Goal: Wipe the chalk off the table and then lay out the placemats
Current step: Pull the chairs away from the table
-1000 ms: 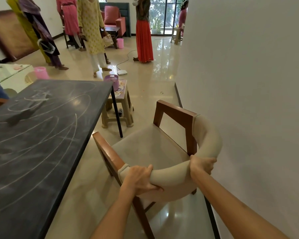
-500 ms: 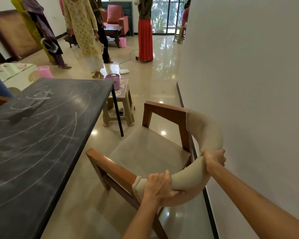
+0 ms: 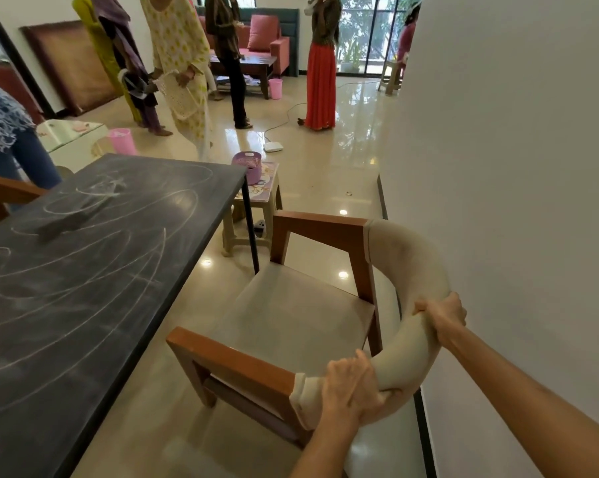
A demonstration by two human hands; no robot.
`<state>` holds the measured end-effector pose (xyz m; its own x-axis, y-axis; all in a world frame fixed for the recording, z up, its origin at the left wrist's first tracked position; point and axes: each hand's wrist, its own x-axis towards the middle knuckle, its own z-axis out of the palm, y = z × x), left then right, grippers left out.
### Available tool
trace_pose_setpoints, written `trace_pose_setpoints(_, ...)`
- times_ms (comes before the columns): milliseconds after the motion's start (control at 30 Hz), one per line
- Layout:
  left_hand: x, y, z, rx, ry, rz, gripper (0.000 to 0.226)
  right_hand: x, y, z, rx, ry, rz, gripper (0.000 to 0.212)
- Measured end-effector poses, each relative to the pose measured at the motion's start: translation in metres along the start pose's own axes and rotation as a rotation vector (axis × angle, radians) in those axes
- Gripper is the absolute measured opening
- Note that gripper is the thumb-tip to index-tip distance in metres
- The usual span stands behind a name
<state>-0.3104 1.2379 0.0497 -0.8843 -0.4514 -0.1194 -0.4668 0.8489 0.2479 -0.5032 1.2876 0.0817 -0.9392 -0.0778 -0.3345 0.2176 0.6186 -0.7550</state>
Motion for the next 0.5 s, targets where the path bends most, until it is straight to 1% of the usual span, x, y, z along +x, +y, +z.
trace_pose_setpoints(33,0.006,0.002,-0.003,-0.012,-0.007,-0.013,0.064,0.007,-0.004,0.001,0.004,-0.015,-0.012,0.059)
trace_pose_setpoints(167,0.032,0.01,-0.008,-0.033,0.033,-0.006,0.082,0.033,-0.021,0.006,0.013,-0.052,-0.062,0.056)
trace_pose_setpoints(267,0.053,0.013,-0.008,-0.061,0.057,0.02,0.087,0.053,-0.032,0.009,0.005,-0.049,-0.076,0.055)
trace_pose_setpoints(400,0.083,0.015,0.002,-0.049,0.073,0.072,0.082,0.08,-0.046,0.012,-0.012,-0.036,-0.075,0.055)
trace_pose_setpoints(500,0.107,0.022,0.004,-0.06,0.06,0.078,0.07,0.104,-0.055,0.012,-0.048,-0.036,-0.092,0.054)
